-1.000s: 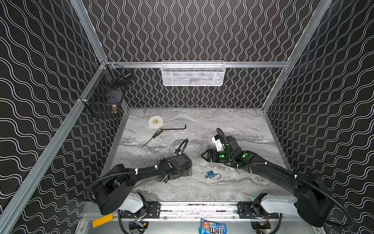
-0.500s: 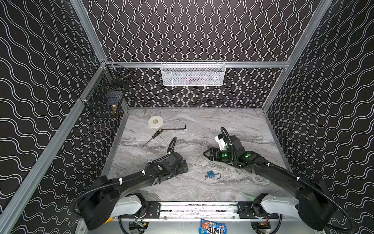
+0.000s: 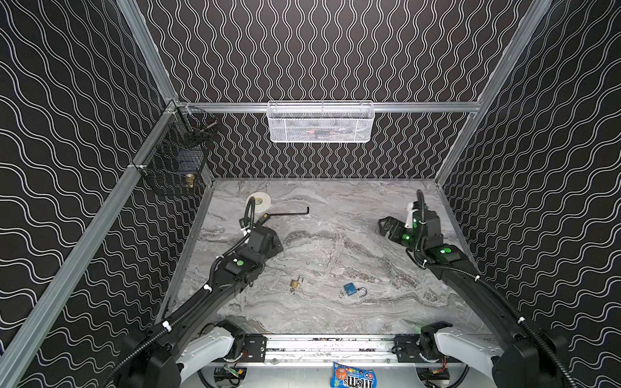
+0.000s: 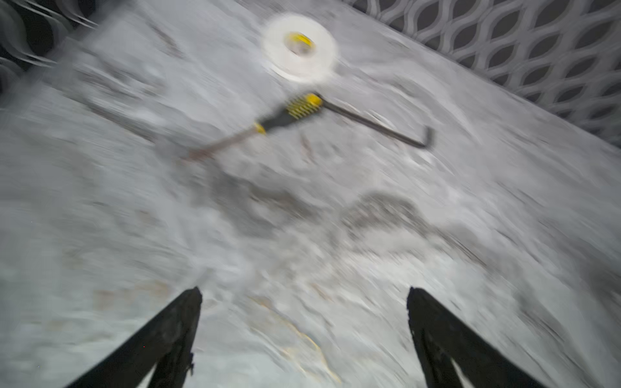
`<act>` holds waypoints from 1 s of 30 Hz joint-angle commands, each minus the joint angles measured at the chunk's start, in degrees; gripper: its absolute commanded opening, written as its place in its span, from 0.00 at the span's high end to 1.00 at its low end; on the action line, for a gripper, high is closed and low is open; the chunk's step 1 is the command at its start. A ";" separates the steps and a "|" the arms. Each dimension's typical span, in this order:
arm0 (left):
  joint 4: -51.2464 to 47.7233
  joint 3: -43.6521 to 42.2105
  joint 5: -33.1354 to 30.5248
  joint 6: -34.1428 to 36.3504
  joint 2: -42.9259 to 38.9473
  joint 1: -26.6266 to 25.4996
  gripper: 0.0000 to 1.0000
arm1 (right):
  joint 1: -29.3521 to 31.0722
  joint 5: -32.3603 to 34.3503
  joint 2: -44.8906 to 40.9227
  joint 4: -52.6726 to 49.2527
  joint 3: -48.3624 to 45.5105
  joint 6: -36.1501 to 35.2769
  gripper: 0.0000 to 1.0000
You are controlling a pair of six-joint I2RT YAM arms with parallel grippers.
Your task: Unlock with the key
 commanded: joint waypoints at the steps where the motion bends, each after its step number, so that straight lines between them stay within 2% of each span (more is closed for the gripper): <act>1: 4.19 -0.16 -10.66 7.37 2.39 4.62 0.01 | -3.96 14.31 1.03 6.92 -3.05 -0.35 0.01; 3: 11.48 -2.40 -13.91 12.30 5.01 7.28 0.01 | -6.37 20.12 2.55 13.73 -6.41 -3.09 0.01; 5: 21.54 -5.94 -13.67 19.36 7.05 9.35 0.01 | -8.62 24.77 4.56 19.60 -9.23 -5.64 0.01; 9: 44.19 -14.21 -7.78 31.38 11.37 12.12 0.01 | -11.94 27.39 9.03 32.39 -15.23 -10.69 0.01; 12: 60.34 -19.34 -3.63 37.65 16.16 12.79 0.01 | -12.59 23.03 12.76 43.01 -19.38 -14.90 0.01; 14: 65.58 -20.66 -0.12 40.45 19.05 13.28 0.01 | -12.71 20.70 14.55 48.16 -21.05 -16.76 0.01; 18: 77.37 -24.06 1.55 45.00 22.85 13.63 0.01 | -13.50 11.84 17.20 64.01 -26.63 -23.74 0.01; 20: 85.58 -26.28 7.16 46.30 25.59 15.40 0.01 | -13.85 9.23 16.78 64.38 -27.01 -25.44 0.01; 21: 87.01 -26.95 9.13 46.00 27.07 16.04 0.01 | -14.10 7.26 17.22 67.87 -28.65 -26.32 0.01; 23: 95.81 -28.99 12.11 46.67 31.95 16.59 0.01 | -14.25 4.36 20.03 77.86 -32.64 -27.37 0.01; 25: 103.62 -29.85 14.03 48.58 36.99 16.71 0.01 | -14.25 3.17 26.62 90.66 -34.53 -29.24 0.01; 26: 100.03 -29.60 15.17 47.73 35.41 16.84 0.01 | -14.25 3.60 25.95 87.01 -33.31 -28.90 0.01; 27: 93.52 -28.18 15.06 46.69 33.30 17.29 0.01 | -14.33 4.95 23.28 74.49 -30.07 -26.82 0.01; 28: 90.69 -26.56 14.43 45.94 33.41 17.74 0.01 | -14.97 4.47 23.30 72.12 -28.51 -26.28 0.01; 29: 89.20 -24.33 12.35 45.58 34.59 17.93 0.01 | -15.13 4.61 25.09 80.51 -30.76 -27.13 0.01; 30: 83.26 -21.64 12.00 44.69 34.22 18.11 0.01 | -15.13 4.68 26.23 82.45 -31.04 -27.74 0.01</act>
